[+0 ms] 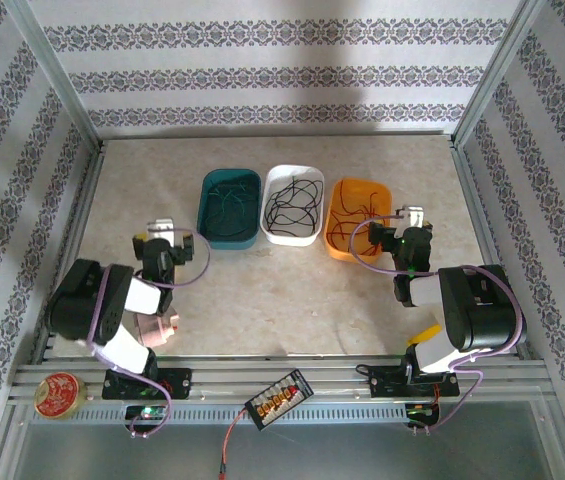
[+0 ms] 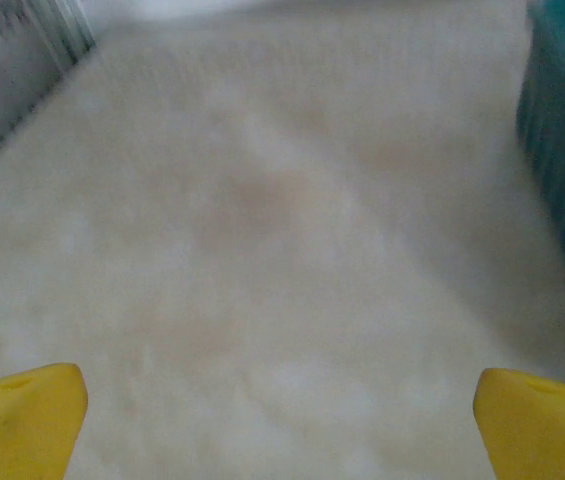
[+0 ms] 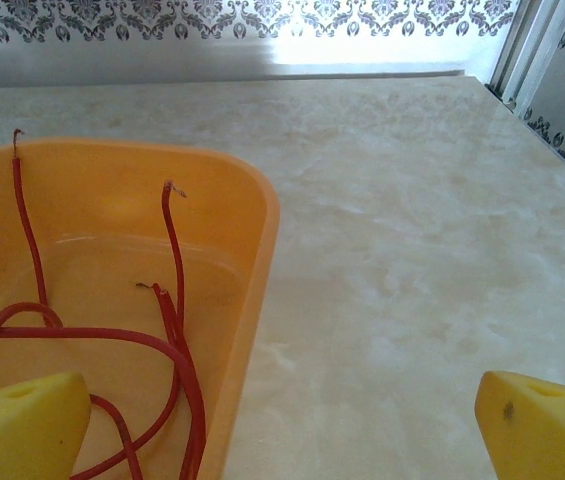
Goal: Untangle the cables
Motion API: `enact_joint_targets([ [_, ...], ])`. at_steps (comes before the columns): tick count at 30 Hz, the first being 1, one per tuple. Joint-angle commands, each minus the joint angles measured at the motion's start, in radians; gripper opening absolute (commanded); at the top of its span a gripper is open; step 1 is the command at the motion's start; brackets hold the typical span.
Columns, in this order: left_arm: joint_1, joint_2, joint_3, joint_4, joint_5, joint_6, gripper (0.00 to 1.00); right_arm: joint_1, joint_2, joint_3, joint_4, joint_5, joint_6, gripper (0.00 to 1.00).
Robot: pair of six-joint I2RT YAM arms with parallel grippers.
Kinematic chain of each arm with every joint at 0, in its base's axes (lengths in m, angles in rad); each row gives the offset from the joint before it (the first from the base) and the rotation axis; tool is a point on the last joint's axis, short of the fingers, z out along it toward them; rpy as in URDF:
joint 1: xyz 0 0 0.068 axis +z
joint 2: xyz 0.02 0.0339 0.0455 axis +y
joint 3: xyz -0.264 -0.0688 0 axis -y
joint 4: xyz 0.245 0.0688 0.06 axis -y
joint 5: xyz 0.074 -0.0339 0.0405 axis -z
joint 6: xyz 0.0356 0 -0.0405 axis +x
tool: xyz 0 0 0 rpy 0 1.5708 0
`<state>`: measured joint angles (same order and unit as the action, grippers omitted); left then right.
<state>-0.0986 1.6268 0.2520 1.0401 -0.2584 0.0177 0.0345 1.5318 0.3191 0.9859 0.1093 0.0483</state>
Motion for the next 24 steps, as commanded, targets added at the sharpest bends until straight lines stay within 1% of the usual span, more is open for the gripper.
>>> enact_joint_targets([
  [1, -0.008, -0.027, 0.021, 0.135, 0.02, 0.026, 0.99, -0.005, 0.003, 0.005, 0.046, -0.023, -0.011, 0.98],
  [3, -0.005, -0.003, 0.063, 0.115, 0.003, 0.033, 0.99, -0.006, 0.004, 0.005, 0.046, -0.022, -0.01, 0.98],
  [5, 0.021, -0.033, 0.097, -0.012, 0.03, -0.009, 0.99, -0.005, 0.004, 0.006, 0.046, -0.004, -0.002, 0.98],
  [7, 0.053, -0.024, 0.111, -0.023, 0.071, -0.027, 0.99, -0.004, 0.005, 0.019, 0.014, 0.018, 0.004, 0.98],
  [8, 0.065, -0.033, 0.119, -0.053, 0.087, -0.043, 0.99, -0.003, 0.004, 0.018, 0.003, 0.02, 0.002, 0.98],
  [20, 0.071, -0.031, 0.115, -0.044, 0.094, -0.046, 0.99, -0.005, 0.004, 0.018, 0.002, 0.013, -0.001, 0.98],
  [24, 0.073, -0.031, 0.114, -0.044, 0.094, -0.045, 0.99, -0.019, 0.005, 0.051, -0.013, -0.047, -0.002, 0.98],
])
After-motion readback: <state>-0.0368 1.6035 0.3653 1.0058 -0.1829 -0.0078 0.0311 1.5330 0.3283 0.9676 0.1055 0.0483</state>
